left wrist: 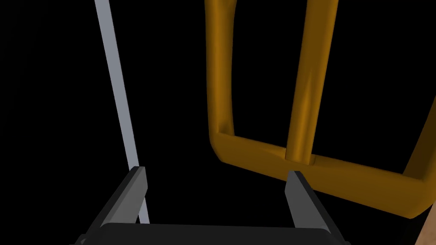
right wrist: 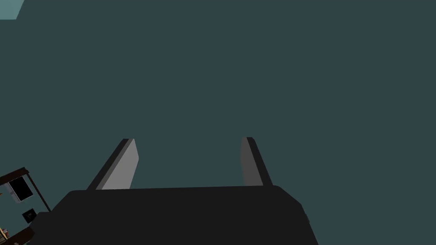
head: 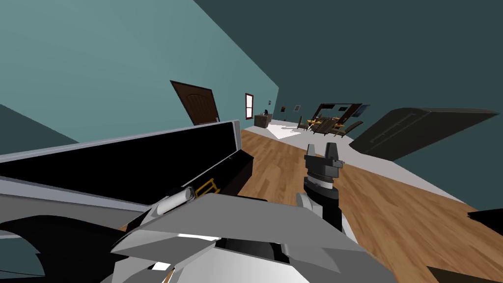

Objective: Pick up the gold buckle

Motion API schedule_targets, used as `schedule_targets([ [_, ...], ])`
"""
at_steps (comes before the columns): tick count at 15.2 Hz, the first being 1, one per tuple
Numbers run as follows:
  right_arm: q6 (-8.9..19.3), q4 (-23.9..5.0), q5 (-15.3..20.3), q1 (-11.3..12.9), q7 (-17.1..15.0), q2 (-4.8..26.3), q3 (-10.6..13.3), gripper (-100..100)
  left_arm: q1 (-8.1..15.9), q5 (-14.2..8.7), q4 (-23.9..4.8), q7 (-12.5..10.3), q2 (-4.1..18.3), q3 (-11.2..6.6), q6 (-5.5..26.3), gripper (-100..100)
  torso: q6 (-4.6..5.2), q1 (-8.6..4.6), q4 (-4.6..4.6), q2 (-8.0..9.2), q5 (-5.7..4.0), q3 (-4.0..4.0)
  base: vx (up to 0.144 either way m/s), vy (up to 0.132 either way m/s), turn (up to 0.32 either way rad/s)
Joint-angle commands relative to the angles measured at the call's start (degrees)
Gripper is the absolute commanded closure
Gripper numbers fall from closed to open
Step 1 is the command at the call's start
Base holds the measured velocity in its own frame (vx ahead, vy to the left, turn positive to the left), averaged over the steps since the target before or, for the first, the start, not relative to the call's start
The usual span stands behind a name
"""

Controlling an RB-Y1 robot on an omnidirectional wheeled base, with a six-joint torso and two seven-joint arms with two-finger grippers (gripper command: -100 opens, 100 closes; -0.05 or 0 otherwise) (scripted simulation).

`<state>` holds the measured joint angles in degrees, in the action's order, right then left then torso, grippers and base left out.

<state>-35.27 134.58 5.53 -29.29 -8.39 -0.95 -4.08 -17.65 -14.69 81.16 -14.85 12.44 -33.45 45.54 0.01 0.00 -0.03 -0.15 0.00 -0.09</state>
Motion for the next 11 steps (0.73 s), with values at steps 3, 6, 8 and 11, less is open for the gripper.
schedule_targets([
  [3,0.0,0.0,0.0,0.0,0.0,0.0,0.0,0,0.56,-0.23,-1.44,-0.9,-0.39,-1.54,4.78,-100,-0.01,-0.03,0.0,0.01,0.0,0.01,0.018,0.02,-0.134],
  [6,0.0,0.0,0.0,0.0,0.0,0.0,0.0,0,0.96,-0.65,-2.84,-1.36,-0.47,-2.62,7.33,-100,-0.01,0.01,-0.01,-0.02,0.01,-0.01,0.024,0.029,-0.189],
  [8,0.0,0.0,0.0,0.0,0.0,0.0,0.0,0,1.33,-1.05,-4.15,-1.79,-0.56,-3.63,9.7,-100,-0.01,-0.01,0.0,0.0,0.0,0.0,0.016,0.023,-0.152],
  [11,0.0,0.0,0.0,0.0,0.0,0.0,0.0,0,1.98,-1.75,-6.46,-2.54,-0.72,-5.41,13.9,-100,-0.01,0.0,0.0,0.01,0.01,0.0,0.018,0.029,-0.223],
])
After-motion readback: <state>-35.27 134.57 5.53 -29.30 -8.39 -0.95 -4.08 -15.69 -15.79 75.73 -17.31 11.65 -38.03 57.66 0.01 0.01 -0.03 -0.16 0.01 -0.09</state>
